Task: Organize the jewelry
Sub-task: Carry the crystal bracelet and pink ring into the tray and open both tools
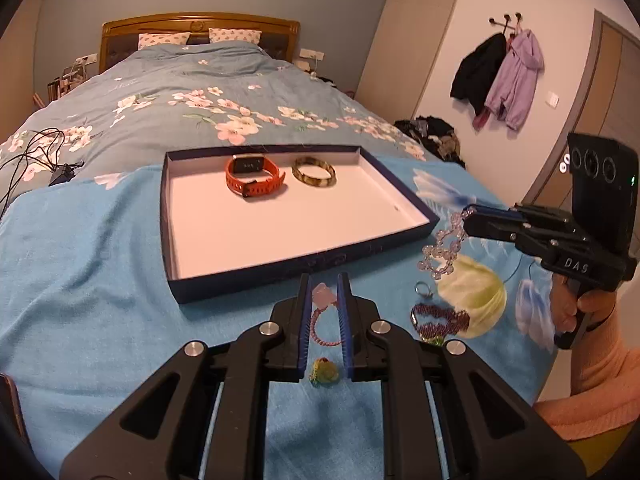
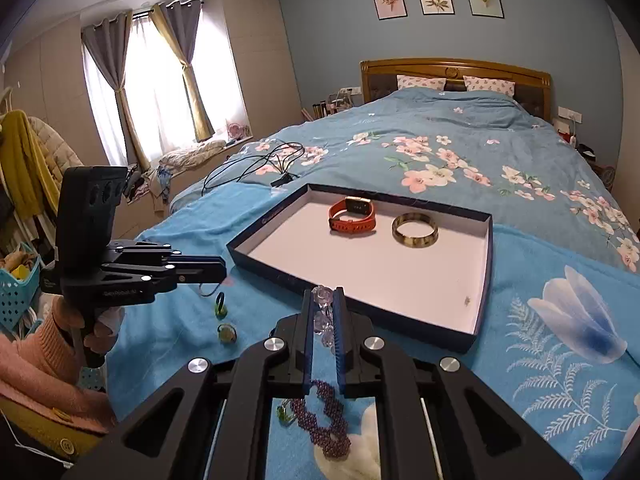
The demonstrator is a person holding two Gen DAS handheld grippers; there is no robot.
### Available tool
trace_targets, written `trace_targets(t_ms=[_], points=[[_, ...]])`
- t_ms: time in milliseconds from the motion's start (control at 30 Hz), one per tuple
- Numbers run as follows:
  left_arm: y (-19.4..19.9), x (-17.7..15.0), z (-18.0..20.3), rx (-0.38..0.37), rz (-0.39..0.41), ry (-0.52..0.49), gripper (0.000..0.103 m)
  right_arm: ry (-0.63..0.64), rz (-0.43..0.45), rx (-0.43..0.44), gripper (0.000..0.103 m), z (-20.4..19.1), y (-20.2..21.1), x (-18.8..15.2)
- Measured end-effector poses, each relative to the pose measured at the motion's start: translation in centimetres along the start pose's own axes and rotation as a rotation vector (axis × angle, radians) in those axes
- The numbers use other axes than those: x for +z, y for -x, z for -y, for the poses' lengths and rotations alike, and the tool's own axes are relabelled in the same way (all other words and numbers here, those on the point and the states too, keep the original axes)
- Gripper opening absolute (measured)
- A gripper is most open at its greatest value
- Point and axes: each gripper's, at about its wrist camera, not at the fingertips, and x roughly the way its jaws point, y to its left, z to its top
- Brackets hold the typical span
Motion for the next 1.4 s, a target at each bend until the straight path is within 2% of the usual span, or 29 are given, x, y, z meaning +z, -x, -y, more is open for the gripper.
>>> trace_targets(t_ms=[700,1400], points=[[-0.4,2.9,0.0,0.041,0.058,-0.025,0.013,-0.035,0.051,-0.017,0.007,1.3,-1.6,3.7],[-4.0,5.4,-1.8,0.072,0.038,-0.007,0.013,-0.069,0.022,-0.052,0.008,3.2,-5.9,6.2]])
